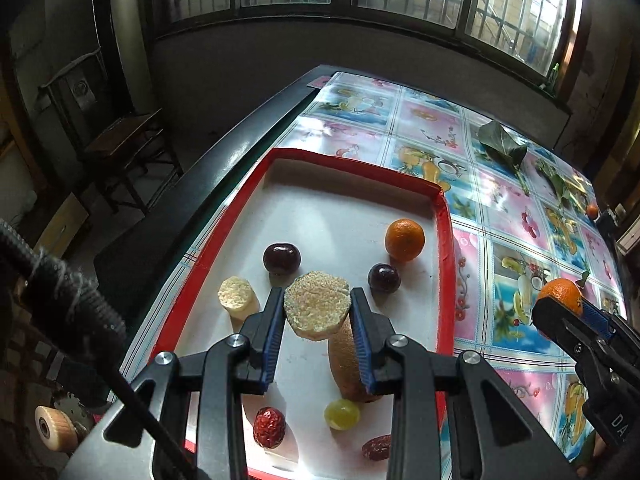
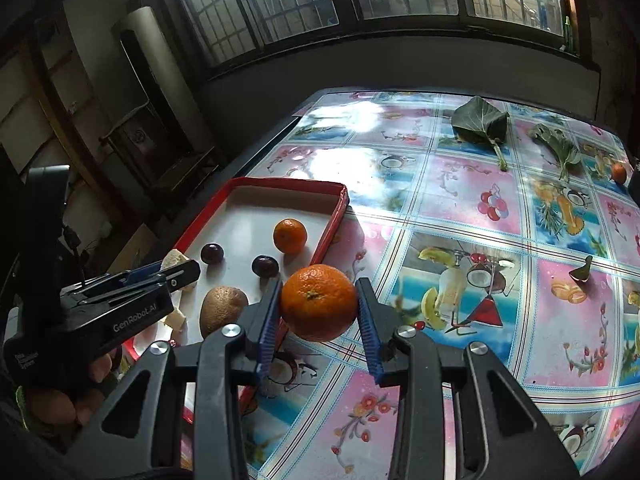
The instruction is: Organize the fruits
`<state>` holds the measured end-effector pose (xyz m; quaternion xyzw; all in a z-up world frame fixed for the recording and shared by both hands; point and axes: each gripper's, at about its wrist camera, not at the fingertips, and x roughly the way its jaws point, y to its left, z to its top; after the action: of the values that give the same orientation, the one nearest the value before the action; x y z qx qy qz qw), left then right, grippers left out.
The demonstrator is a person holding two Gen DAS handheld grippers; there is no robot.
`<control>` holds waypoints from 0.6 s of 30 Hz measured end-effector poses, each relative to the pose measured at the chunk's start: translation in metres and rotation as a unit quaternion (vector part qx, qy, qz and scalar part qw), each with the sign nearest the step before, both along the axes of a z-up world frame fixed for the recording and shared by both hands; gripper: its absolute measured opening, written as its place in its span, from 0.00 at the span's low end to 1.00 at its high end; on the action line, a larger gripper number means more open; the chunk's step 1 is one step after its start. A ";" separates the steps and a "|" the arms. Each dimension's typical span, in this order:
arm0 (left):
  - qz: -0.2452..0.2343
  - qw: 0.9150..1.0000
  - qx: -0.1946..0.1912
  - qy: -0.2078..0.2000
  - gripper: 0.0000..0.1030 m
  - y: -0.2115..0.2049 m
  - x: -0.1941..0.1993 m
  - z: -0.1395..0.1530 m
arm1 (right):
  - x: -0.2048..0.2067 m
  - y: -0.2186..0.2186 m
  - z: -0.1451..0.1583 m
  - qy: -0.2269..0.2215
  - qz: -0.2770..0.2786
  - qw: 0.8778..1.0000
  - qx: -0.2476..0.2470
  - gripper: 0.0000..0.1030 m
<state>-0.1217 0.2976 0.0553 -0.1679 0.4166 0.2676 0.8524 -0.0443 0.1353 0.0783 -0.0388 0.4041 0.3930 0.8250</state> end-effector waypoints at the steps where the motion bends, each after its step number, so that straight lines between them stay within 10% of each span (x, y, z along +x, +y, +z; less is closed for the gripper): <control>1: 0.002 1.000 0.000 0.000 0.31 0.002 -0.001 0.000 | -0.001 0.004 0.000 -0.001 0.003 1.000 -0.001 0.38; 18: 0.024 1.000 0.000 0.007 0.31 0.029 -0.004 -0.005 | -0.004 0.050 -0.002 -0.002 0.041 0.999 -0.011 0.38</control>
<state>-0.1253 0.3266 0.0501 -0.1762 0.4180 0.2890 0.8430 -0.0482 0.1855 0.0760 -0.0653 0.4049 0.4215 0.8088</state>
